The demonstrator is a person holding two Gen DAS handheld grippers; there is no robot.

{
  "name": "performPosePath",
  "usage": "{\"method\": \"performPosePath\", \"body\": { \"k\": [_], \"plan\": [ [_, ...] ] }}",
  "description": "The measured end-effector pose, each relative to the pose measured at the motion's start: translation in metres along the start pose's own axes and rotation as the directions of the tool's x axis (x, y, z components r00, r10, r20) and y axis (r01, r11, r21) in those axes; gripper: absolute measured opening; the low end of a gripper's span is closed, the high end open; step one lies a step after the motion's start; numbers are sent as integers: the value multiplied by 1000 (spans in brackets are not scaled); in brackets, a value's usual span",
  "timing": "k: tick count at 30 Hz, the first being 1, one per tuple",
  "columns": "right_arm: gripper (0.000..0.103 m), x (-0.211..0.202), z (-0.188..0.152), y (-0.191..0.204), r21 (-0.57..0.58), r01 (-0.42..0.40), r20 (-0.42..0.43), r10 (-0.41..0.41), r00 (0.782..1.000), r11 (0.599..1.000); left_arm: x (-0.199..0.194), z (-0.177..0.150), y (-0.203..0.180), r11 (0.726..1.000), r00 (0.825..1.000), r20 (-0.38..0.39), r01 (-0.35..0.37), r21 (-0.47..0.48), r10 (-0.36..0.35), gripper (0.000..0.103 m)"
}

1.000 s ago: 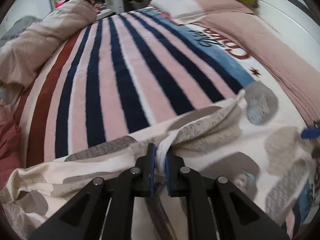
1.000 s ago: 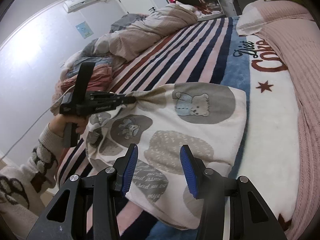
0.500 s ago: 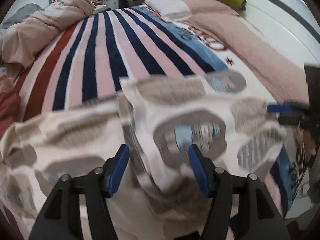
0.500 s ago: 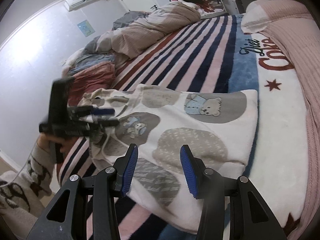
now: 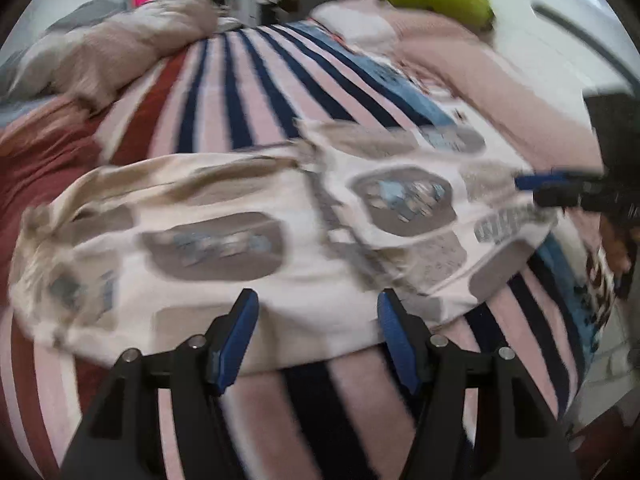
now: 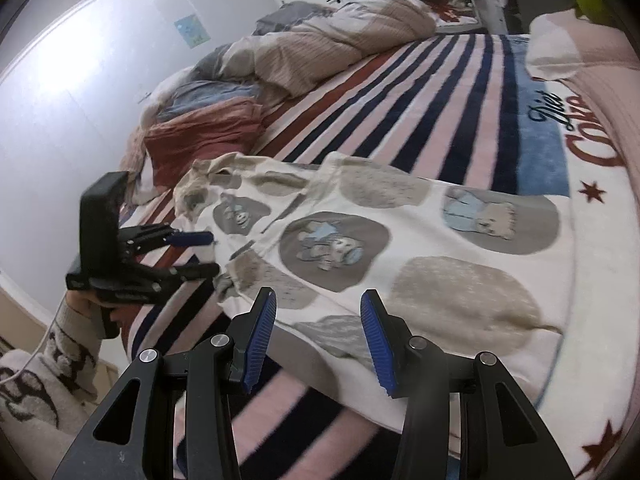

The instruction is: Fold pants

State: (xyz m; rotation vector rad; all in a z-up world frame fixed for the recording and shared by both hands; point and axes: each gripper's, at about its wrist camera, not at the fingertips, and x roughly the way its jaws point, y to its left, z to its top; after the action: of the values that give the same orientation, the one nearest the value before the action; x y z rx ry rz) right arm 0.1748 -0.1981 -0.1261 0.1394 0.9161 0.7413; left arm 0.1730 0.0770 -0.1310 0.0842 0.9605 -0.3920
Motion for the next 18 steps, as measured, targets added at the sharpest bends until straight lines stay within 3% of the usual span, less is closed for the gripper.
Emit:
{"method": "performPosePath", "body": {
  "k": [3, 5, 9, 13, 15, 18],
  "plan": [
    [40, 1, 4, 7, 9, 12, 8, -12, 1000, 1000, -25, -12, 48, 987, 997, 78, -15, -159, 27, 66],
    [40, 0, 6, 9, 19, 27, 14, -28, 1000, 999, -39, -24, 81, 962, 991, 121, -27, -271, 61, 66],
    [40, 0, 9, 13, 46, 63, 26, -64, 998, 997, -48, -49, 141, 883, 985, 159, 19, -468, 63, 66],
    [40, 2, 7, 12, 89, 97, 49, -101, 994, 991, -43, -62, 177, 832, 976, 168, -21, -555, 137, 66],
    [41, 6, 5, 8, 117, 105, 49, -111, 993, 988, -36, -67, 194, 799, 973, 194, 16, -601, 126, 66],
    [43, 10, 3, 5, 144, 112, 38, -119, 992, 983, -22, -66, 208, 777, 972, 206, 40, -628, 117, 66]
  ]
}}
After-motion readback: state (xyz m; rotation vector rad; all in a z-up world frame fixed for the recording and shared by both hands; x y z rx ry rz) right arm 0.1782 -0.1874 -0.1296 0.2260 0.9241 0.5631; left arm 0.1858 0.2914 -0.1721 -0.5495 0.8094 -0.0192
